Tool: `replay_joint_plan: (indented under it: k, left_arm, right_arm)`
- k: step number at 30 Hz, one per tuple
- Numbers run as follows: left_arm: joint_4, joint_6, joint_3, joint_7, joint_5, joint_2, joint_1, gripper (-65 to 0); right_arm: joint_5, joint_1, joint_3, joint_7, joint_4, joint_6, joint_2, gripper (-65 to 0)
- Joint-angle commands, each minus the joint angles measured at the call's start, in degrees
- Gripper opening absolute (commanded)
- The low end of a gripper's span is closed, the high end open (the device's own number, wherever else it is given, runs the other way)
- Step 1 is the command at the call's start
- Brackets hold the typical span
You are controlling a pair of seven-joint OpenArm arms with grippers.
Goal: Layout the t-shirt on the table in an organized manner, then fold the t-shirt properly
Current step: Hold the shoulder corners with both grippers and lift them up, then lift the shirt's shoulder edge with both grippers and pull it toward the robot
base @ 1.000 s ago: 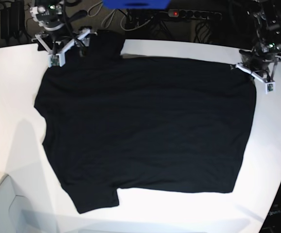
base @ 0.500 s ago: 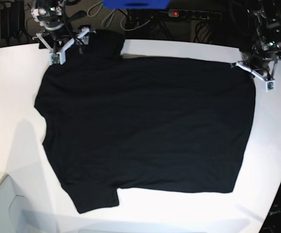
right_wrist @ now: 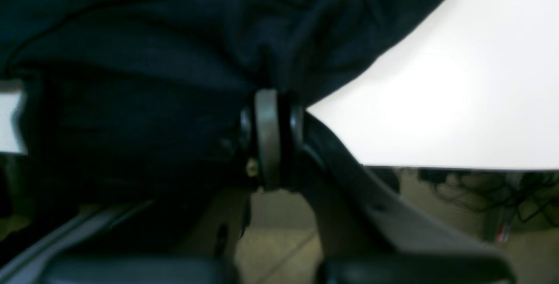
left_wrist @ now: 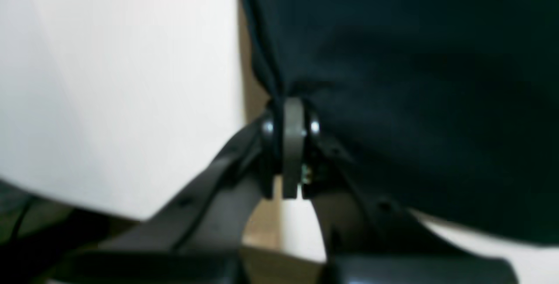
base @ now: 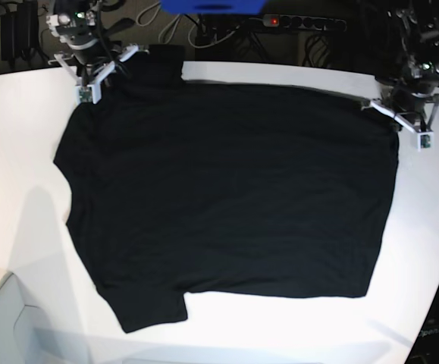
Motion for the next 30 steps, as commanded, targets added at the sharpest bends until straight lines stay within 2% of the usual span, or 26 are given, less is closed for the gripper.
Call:
replay_joint_plan:
  k: [1, 7, 12, 21, 27, 30]
  left_arm:
    - [1.69, 0.22, -0.42, -0.89, -0.14, -0.58, 0.26, -64.9]
    - [3.71, 0.22, -4.11, -0.54, -0.14, 1.00, -0.44, -64.9]
    - [3.27, 0.22, -4.73, -0.45, -0.14, 1.00, -3.52, -64.9]
    - [3.27, 0.22, -4.46, -0.45, 0.30, 2.58, -9.94, -64.9]
    - [-3.59, 0.31, -4.38, -0.45, 0.30, 2.58, -17.06, -64.9]
    - [-6.58, 0.31, -4.38, -0.45, 0.30, 2.58, -19.78, -64.9]
  right_arm:
    - [0.42, -0.53, 0.13, 1.65, 2.87, 0.11, -0.07, -65.0]
    - [0.42, 0.09, 2.16, 1.74, 4.89, 0.11, -0.25, -65.0]
    - [0.42, 4.04, 5.23, 2.79, 4.81, 0.11, -0.33, -65.0]
    - [0.42, 12.92, 5.06, 2.71, 3.31, 0.11, 0.72, -65.0]
    - [0.25, 20.75, 5.06, 2.44, -1.61, 0.11, 0.90, -65.0]
    - [0.16, 24.00, 4.79, 2.62, -5.66, 0.11, 2.13, -65.0]
